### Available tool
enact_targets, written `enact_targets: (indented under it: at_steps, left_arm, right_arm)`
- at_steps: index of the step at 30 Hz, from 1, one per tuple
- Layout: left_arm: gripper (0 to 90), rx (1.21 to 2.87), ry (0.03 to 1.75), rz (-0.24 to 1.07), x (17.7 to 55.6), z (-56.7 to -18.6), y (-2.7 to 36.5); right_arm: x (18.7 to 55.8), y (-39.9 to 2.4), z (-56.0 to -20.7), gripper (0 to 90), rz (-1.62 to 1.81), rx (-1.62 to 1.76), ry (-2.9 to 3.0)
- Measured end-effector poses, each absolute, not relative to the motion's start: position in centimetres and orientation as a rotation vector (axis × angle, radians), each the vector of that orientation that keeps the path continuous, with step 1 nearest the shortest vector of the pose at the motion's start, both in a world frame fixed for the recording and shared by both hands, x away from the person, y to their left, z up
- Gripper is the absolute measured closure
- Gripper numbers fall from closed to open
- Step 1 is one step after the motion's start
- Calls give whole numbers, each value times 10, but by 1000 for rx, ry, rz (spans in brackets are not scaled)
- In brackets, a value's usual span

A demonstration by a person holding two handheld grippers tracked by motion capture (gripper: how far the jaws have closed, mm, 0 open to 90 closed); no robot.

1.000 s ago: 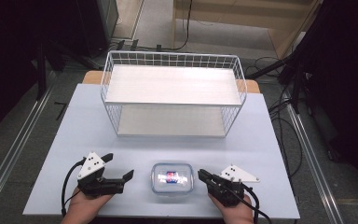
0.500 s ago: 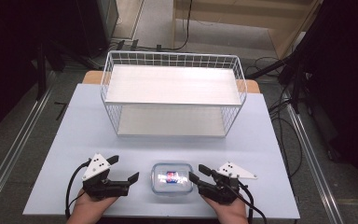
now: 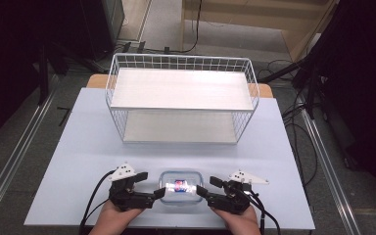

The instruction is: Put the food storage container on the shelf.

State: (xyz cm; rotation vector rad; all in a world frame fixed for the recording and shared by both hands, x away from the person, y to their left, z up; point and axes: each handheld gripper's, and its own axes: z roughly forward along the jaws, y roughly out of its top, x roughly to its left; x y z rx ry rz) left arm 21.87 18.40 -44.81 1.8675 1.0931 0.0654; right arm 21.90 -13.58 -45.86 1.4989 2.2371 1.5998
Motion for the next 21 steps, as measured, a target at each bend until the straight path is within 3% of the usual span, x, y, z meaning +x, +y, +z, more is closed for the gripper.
enact_targets:
  at_steps: [12, 21]
  left_arm:
    - [199, 1829, 1142, -171, 224, -464, 174]
    - [291, 1770, 1179, -279, 225, -471, 178]
  right_arm:
    - [221, -132, -474, 288, 1598, 1595, 2326]
    - [228, -134, -482, 359, 1704, 1756, 2361]
